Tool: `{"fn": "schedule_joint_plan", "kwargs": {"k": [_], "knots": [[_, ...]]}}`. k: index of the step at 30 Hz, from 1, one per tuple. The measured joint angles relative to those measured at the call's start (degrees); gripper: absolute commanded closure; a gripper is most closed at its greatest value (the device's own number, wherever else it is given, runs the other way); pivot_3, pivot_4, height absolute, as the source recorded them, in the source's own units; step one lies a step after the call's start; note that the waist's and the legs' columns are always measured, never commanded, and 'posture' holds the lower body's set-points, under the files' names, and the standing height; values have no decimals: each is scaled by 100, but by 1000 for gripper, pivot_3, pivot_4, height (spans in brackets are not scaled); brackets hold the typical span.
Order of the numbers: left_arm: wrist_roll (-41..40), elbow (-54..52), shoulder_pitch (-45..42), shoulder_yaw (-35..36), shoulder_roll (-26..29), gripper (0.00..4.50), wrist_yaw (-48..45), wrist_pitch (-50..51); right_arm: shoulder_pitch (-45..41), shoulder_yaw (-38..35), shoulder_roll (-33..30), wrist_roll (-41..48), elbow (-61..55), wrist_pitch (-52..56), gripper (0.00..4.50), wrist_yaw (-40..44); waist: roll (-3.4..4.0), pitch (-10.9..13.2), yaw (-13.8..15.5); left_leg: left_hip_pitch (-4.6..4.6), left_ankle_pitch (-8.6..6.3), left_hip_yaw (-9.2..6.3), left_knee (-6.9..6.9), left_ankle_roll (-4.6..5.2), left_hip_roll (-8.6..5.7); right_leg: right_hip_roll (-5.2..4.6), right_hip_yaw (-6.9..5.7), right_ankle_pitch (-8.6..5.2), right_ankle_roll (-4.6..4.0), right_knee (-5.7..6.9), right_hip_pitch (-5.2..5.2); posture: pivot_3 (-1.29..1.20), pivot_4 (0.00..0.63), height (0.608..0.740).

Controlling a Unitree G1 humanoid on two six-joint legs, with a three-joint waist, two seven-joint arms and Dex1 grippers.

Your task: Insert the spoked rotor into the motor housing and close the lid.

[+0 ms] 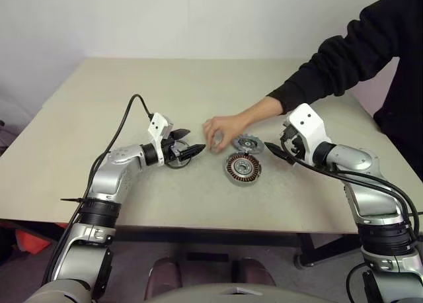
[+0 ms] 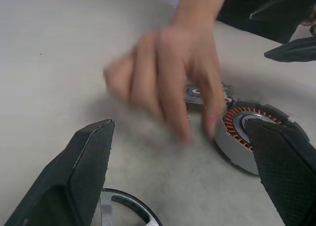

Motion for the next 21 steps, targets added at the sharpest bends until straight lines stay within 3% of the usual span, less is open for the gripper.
{"fn": "schedule_joint_plan", "kwargs": {"k": [15,21], "knots": [[-5,0,22,209,238,36,13,-10,-364,256,55,283,51,-32,440,-109,5,3,-8,1,5,0,-7,-8,0,1,0,0,0,-1,0,0,0,740],[-140,-11,23,295,313,36,-44,130,-1141,794,1109,1178,-386,756,440,26,9,5,-19,7,14,-1,-30,-24,5,7,-1,-3,-6,8,-3,0,0,740]]}}
